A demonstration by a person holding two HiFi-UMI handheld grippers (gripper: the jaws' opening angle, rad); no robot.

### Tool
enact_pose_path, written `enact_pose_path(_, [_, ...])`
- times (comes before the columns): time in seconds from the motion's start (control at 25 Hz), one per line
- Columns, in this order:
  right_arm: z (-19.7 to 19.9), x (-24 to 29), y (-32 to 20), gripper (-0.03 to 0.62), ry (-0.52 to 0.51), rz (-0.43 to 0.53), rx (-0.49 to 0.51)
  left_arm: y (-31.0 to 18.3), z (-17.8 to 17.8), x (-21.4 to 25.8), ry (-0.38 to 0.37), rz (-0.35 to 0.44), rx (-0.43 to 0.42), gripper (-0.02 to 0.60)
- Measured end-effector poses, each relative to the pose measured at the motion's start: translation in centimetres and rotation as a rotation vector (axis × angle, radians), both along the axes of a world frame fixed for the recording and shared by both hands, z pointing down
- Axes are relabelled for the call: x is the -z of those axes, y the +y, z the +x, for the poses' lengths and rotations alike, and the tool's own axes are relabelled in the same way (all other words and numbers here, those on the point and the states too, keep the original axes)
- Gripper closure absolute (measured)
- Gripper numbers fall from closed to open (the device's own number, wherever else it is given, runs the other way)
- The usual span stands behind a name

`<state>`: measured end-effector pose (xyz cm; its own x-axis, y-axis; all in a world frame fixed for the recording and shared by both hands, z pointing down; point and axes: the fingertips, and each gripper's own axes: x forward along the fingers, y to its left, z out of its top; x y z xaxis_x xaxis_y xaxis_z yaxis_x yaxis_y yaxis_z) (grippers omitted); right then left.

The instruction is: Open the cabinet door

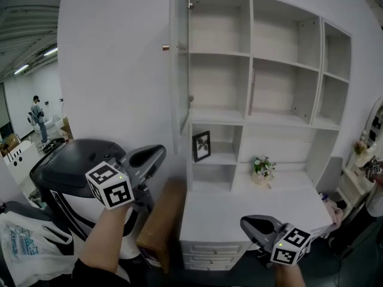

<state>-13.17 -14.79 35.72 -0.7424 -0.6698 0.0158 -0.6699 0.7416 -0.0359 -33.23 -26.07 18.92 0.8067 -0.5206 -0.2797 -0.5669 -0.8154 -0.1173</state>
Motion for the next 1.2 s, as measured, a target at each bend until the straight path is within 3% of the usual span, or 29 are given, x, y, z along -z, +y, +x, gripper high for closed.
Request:
enact_pose_path(0.2, [-0.7, 0.4, 4.5, 0.594, -0.037, 0.002, 0.046, 8.5, 4.5, -8.0, -0.030, -0.110, -0.049, 0.572])
enact_pose_path(0.52, [-2.8, -0.9, 10.1, 0.594, -0.067, 0.011, 0.084, 19.5, 10.9, -16.8, -0.130, -0.188, -0.168, 0.572])
enact_pose_path(0.68, [-2.9, -2.0, 11.8, 0.594, -0.081, 0.022, 0.075, 21.7, 11.8, -19.5, -0.178, -0.209, -0.167, 0.572])
enact_pose_path(0.92, [-2.1, -3.9, 12.3, 0.594, -0.112, -0.014, 0.043, 22.6, 11.4, -20.9, -0.157, -0.260, -0.170, 0.572])
enact_pose_path(1.2, [-2.4, -5.0, 12.5, 0.594, -0.119, -0.026, 0.050, 23.2, 11.5, -21.4, -0.184, -0.240, -0.160, 0.572])
